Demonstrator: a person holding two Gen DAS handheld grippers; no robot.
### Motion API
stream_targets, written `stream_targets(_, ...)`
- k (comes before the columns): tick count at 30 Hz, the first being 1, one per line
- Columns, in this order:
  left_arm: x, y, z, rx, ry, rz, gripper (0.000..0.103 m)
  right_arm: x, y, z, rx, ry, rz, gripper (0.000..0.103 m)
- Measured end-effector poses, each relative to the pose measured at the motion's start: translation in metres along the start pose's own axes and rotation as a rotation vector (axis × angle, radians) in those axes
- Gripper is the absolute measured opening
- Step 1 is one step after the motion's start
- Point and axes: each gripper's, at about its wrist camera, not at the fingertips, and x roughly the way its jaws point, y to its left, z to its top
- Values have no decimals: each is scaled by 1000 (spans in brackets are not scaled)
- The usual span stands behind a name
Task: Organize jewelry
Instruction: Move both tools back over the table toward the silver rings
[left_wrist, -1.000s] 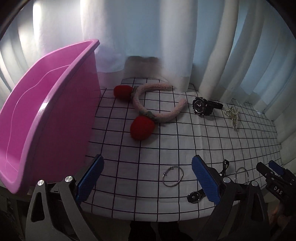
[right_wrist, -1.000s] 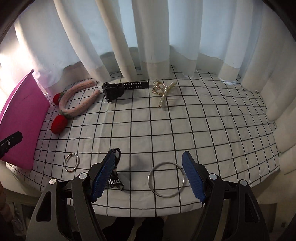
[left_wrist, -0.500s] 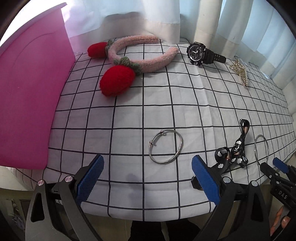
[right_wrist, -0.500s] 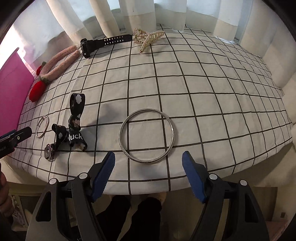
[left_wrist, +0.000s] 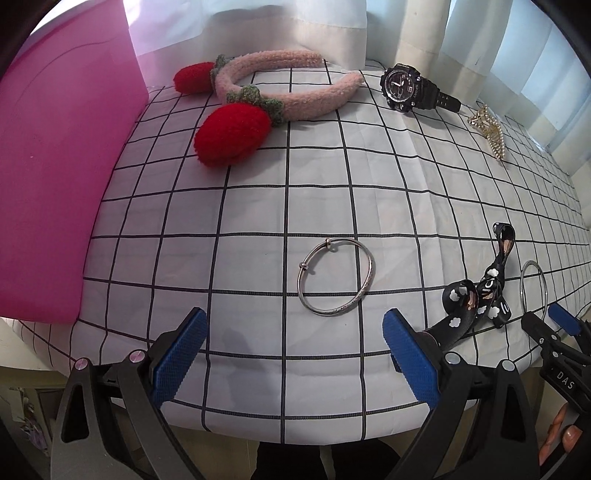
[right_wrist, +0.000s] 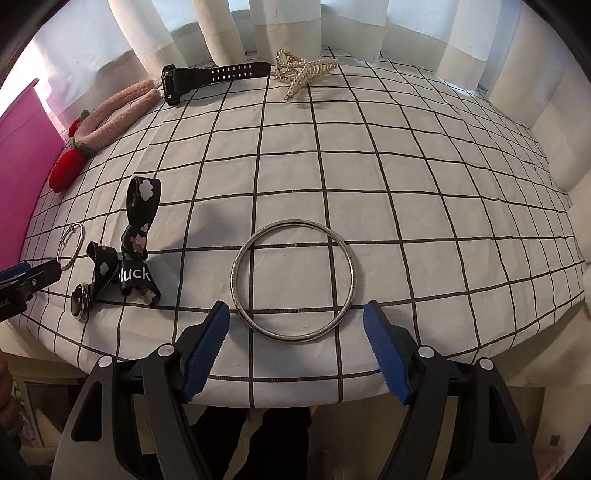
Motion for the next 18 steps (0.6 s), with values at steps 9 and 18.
stream_targets(9,20,-6,10,-9,12,18,94,5,-3,3,-7,-14,-23,81)
stream_targets(18,25,-11,14,-5,-44,8,97,11,-6,6,-4,-45,-25,92)
